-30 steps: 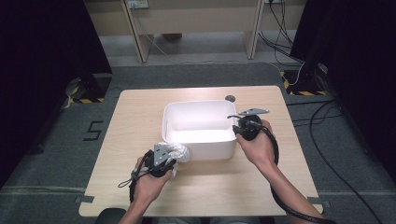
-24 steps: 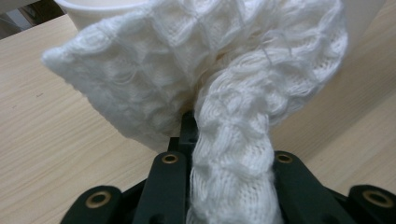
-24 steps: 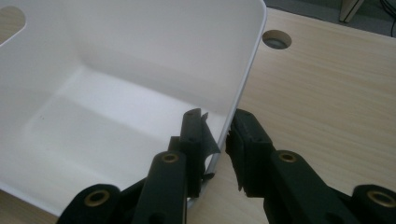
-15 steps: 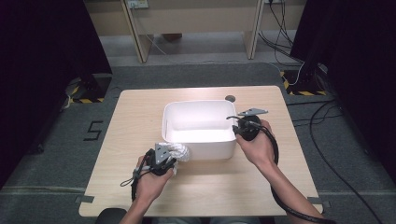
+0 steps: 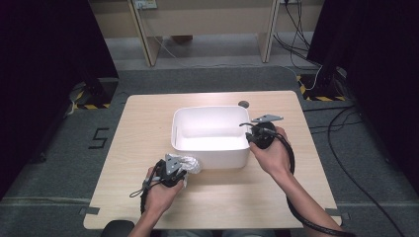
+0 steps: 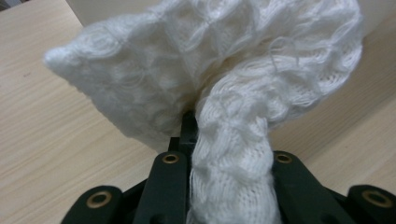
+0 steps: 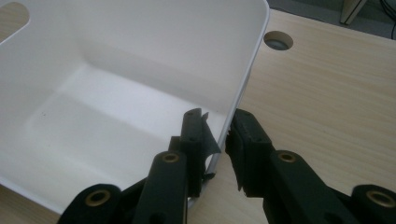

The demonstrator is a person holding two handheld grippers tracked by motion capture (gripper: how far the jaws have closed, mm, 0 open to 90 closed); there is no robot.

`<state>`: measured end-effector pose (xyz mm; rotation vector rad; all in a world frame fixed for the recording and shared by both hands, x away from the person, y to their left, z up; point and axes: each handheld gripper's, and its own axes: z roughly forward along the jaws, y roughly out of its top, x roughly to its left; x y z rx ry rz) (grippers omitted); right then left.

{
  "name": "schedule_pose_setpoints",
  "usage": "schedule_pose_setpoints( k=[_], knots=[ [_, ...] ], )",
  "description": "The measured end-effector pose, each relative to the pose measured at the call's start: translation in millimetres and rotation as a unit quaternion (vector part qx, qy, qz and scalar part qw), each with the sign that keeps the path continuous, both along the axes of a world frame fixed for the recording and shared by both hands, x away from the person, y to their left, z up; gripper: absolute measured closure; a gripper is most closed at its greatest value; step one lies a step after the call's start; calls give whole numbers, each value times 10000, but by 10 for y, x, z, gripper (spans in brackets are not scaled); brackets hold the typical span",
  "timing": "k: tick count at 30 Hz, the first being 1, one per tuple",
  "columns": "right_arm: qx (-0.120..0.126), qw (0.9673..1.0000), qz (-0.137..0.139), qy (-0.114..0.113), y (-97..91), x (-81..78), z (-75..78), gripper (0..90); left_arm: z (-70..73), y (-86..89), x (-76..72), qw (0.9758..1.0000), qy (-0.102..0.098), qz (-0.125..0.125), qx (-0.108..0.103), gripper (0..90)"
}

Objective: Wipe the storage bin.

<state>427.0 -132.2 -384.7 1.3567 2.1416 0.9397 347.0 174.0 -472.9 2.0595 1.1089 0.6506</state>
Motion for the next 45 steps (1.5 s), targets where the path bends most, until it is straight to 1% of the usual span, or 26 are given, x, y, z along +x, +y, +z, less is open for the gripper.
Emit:
schedule_pose_setpoints(
  k=[3, 5, 6, 9, 10, 17, 26, 29, 38, 45],
  knots=[
    [-6, 10000, -5, 2, 5, -4, 2, 758, -56, 9, 13, 10000, 47, -3, 29, 760],
    [-11, 10000, -5, 0, 6, -5, 2, 758, -69, 10, 15, 10000, 52, 4, 28, 760],
    [-20, 10000, 1, -1, 7, -6, 2, 758, -104, 11, 22, 9999, 92, 6, 46, 760],
    [-25, 10000, 1, 0, 10, -9, 3, 757, -141, 10, 29, 9999, 122, -4, 69, 760],
    [-33, 10000, 13, -11, 9, -10, 2, 757, -173, 9, 34, 9998, 156, 1, 76, 760],
    [-43, 10000, 9, -16, 17, -15, 3, 757, -240, 14, 53, 9996, 231, 1, 132, 760],
    [-59, 10000, -14, -11, 23, -19, 4, 758, -239, -16, 38, 9996, 237, -6, 136, 760],
    [-57, 10000, -18, -10, 25, -22, 4, 758, -237, -59, 34, 9996, 255, 36, 128, 760],
    [-52, 10000, -11, -15, 21, -20, 3, 758, -243, -178, 41, 9995, 274, -23, 137, 760],
    [-48, 10000, -18, -20, 21, -18, 2, 758, -248, -208, 52, 9995, 286, -58, 128, 760]
  ],
)
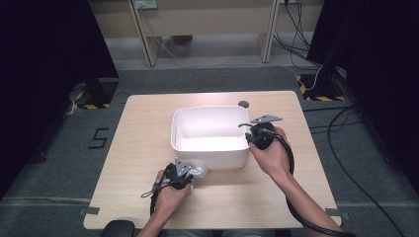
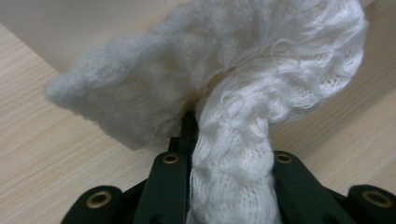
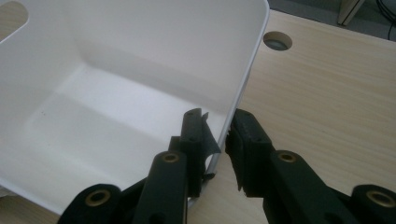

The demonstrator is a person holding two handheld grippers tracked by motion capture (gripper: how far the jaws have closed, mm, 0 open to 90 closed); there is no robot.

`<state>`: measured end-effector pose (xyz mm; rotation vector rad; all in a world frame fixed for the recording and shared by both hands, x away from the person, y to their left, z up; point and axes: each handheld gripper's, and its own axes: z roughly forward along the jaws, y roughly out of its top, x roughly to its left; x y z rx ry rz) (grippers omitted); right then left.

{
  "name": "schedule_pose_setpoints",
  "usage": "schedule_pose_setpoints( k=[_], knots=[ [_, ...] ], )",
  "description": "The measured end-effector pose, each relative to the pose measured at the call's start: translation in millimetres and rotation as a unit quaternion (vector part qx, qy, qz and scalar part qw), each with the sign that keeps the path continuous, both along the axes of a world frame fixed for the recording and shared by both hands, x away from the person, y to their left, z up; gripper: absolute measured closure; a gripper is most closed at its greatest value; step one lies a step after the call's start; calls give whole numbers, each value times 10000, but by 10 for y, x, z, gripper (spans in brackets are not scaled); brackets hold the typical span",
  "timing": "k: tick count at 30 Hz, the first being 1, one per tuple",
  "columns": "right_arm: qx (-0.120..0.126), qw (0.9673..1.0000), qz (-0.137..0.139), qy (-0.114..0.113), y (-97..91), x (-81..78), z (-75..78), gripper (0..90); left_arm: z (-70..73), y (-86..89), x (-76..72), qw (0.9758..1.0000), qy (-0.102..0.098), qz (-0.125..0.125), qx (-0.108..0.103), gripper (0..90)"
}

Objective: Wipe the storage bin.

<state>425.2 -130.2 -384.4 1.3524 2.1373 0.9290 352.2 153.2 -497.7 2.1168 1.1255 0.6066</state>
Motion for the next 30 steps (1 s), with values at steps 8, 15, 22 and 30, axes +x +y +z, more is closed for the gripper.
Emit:
schedule_pose_setpoints(
  k=[8, 15, 22, 30],
  knots=[
    [8, 10000, -5, 1, 0, -1, -1, 758, -5, -37, 6, 10000, 7, -15, -16, 760],
    [16, 10000, 5, 2, -2, 0, -1, 757, 22, -42, -6, 10000, -33, 6, -75, 761],
    [18, 10000, 1, 2, -2, 0, -1, 757, 135, -72, -27, 9998, -135, -13, -174, 761],
    [19, 10000, -4, 1, -2, 0, -1, 757, 306, -87, -53, 9993, -266, -42, -275, 762]
  ],
)
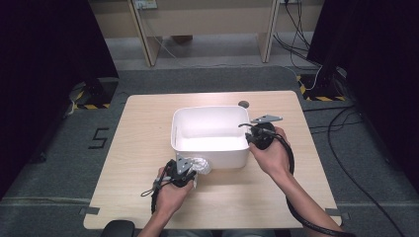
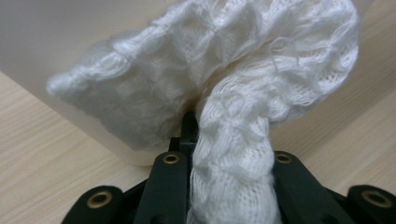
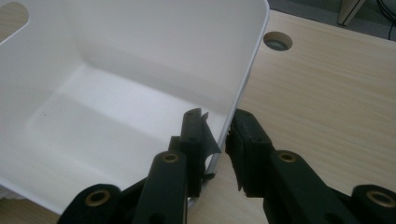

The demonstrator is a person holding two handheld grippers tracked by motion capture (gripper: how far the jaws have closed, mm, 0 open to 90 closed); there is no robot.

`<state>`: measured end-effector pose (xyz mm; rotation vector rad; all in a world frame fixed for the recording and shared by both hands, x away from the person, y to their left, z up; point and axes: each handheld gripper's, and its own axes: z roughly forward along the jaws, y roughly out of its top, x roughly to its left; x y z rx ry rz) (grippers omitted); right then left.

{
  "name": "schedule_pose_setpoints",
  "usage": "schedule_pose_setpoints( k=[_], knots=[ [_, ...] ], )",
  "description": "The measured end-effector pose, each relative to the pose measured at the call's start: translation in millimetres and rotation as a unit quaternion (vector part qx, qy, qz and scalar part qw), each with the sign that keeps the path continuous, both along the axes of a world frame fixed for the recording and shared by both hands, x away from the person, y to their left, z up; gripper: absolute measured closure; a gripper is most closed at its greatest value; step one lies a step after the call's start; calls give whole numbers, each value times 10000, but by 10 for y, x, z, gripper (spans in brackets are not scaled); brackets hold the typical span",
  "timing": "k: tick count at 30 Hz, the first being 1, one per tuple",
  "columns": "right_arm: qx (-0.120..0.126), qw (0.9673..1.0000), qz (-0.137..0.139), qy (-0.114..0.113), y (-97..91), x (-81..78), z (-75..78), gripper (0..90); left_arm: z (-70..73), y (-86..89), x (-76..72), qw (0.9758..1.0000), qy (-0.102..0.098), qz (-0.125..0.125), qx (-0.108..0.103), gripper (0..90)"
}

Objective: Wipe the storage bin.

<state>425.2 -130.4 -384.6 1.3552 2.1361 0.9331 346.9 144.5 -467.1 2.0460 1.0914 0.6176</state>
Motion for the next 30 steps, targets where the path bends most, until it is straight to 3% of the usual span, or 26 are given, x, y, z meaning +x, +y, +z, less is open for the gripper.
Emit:
schedule_pose_setpoints(
  k=[13, 30],
  knots=[
    [6, 10000, -13, 6, 0, -2, 0, 758, 177, -29, -19, 9999, -140, 23, -33, 761],
    [1, 10000, -16, 2, 1, -1, 0, 757, 179, -152, -12, 9998, -151, -52, -68, 759]
  ],
)
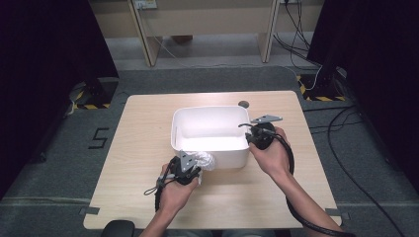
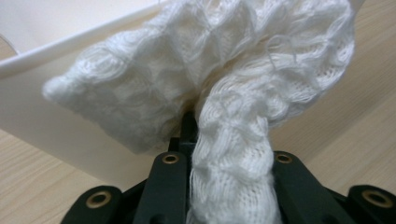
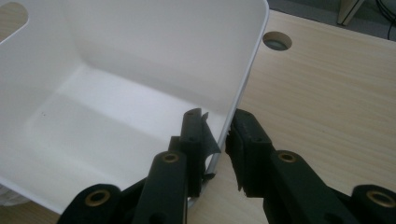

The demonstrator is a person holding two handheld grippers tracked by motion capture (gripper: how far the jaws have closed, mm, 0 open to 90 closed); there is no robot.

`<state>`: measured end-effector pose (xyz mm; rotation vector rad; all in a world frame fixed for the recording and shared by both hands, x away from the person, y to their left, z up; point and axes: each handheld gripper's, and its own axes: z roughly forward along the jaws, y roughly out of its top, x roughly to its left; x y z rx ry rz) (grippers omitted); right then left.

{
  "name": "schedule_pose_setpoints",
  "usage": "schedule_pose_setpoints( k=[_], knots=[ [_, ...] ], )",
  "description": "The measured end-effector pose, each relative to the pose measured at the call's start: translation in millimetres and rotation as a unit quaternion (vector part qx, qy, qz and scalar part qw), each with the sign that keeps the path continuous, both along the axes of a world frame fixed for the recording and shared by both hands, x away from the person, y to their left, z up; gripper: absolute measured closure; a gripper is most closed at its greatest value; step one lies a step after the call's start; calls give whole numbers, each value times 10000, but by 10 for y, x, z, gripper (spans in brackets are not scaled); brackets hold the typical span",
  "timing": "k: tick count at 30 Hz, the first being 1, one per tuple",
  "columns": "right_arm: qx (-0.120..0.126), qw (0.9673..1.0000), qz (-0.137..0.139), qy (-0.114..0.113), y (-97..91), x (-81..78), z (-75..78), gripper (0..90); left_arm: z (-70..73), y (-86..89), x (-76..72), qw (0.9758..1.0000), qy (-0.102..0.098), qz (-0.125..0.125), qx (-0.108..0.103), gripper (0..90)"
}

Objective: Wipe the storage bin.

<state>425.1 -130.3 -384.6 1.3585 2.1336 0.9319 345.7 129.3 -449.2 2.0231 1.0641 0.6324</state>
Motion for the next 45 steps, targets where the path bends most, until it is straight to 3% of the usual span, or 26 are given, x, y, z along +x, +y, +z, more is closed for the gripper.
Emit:
schedule_pose_setpoints(
  k=[21, 27, 45],
  knots=[
    [7, 10000, -10, 13, 2, -4, 1, 757, 1, -136, 10, 9999, -6, -98, -56, 758],
    [10, 10000, -12, 10, 2, -3, 0, 756, -34, -162, 11, 9999, -18, -98, -107, 758],
    [16, 10000, -13, 4, 4, -5, -1, 756, -175, -210, 29, 9999, 11, -160, 9, 757]
  ],
)
